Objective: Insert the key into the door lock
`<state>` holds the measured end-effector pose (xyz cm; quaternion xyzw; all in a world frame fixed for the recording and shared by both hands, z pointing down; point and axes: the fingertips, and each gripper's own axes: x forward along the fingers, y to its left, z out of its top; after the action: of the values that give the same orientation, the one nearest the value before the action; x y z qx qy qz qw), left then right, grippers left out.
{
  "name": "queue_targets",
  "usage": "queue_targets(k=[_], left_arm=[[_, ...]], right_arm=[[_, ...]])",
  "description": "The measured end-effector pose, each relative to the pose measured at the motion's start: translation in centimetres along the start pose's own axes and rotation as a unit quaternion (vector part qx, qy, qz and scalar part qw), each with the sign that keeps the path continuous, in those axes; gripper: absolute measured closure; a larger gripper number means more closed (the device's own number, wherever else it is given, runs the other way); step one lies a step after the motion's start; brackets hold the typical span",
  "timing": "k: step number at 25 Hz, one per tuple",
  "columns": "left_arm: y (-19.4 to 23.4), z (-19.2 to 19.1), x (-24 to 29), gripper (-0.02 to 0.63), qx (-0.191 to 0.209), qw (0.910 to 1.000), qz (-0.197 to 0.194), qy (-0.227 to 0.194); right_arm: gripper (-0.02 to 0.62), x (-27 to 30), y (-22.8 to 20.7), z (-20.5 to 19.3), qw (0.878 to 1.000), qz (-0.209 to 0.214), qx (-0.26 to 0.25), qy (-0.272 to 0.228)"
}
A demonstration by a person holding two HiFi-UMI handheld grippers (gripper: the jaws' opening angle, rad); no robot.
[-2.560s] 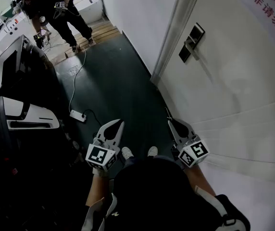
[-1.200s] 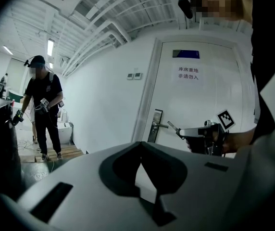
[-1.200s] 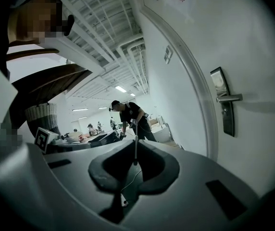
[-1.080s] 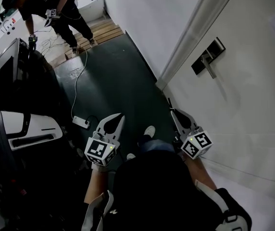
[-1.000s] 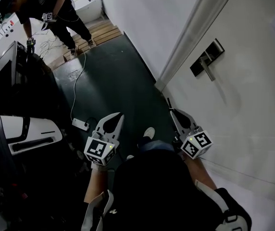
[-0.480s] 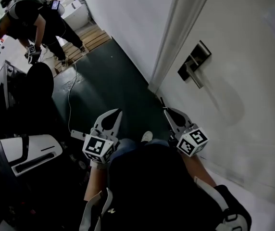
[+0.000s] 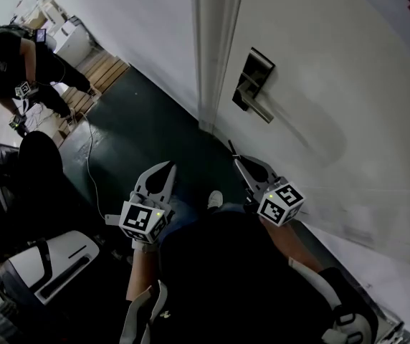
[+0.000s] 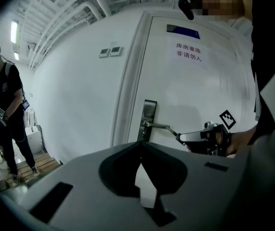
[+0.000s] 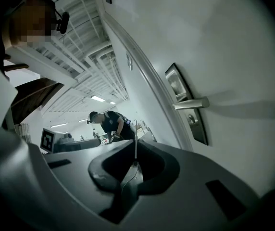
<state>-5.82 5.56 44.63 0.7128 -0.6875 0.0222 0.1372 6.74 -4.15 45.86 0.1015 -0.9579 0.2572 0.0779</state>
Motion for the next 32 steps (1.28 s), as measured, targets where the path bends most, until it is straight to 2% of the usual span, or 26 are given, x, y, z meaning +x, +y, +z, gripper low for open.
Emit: queue_targets(k=[10,16,24,32], left_arm=[[1.8,0.8,5.9,0.598,0.012,0.9954,-0.093,0.021],[4.0,1.1,9.3,0.598,0.031,0.9870,-0.152,0.042],[7.0,1.3,12.3,0.598,0.047,0.9730,-0.216,0.065],[10.0,1.7,14.8,0.598,0.060,0.9605,-0.260,0.079]], right_arm=[[0.561,1.5,-3.6,0.7,0.996,-0.081,0.030,-0.023],[0.561,3.5,-5.7,0.3,0.988,-0.132,0.064,-0.037],[0.561,6.6,-8.4,-0.3,0.972,-0.184,0.129,-0.074],[0.561,9.1,-11.1,-1.4,0.949,-0.220,0.194,-0.112]])
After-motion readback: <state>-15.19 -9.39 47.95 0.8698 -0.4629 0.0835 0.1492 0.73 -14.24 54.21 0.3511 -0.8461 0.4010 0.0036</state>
